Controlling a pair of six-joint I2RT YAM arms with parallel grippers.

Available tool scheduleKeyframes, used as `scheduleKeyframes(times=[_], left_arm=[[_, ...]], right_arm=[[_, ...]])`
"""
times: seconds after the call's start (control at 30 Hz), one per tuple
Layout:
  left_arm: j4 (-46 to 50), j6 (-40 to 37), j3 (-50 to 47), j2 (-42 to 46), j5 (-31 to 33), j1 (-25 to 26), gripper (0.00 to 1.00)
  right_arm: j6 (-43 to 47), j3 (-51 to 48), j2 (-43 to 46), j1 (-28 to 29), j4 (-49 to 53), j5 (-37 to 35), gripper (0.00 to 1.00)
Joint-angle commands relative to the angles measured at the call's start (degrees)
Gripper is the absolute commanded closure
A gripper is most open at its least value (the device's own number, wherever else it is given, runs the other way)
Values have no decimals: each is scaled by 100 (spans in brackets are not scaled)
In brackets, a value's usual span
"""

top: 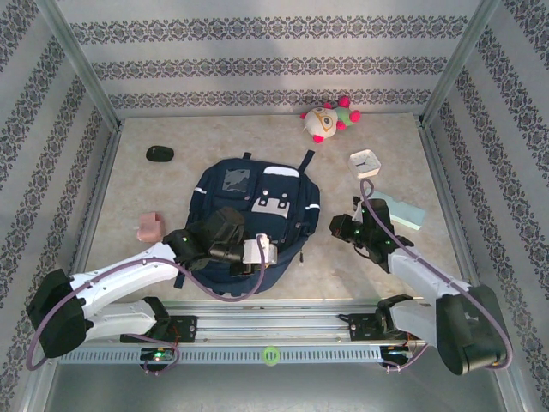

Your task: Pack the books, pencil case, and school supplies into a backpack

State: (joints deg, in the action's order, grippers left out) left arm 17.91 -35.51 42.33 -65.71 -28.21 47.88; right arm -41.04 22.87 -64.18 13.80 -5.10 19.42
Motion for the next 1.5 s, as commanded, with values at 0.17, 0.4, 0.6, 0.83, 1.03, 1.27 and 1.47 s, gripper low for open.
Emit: scheduleKeyframes(times=[0.17,0.4,0.6,0.83,1.03,1.27,1.47], left_arm=[[-624,726,8,172,-331,-238,100],[-1180,1471,-67,538,-887,-789,100],[-721,1290,162,768,-1267,-1273,100],[-564,1226,259,862,-1551,-1545,100],[-622,1189,247,808,-1628,-1562,100],[-720,1192,218,763,-1738,-1560,100],[-808,1215,202,711,-1788,-1566,100]], right_arm=[[835,363,45,439,-263,643,88],[3026,-644,1183,1925,-863,324,60],[3800,-1136,1647,2058,-1252,228,56],[3916,-990,908,2077,-1629,747,51],[4045,-733,335,2179,-2024,853,48],[4097,-466,-260,2185,-2542,791,48],[4034,-270,-754,2186,-2972,1292,64]])
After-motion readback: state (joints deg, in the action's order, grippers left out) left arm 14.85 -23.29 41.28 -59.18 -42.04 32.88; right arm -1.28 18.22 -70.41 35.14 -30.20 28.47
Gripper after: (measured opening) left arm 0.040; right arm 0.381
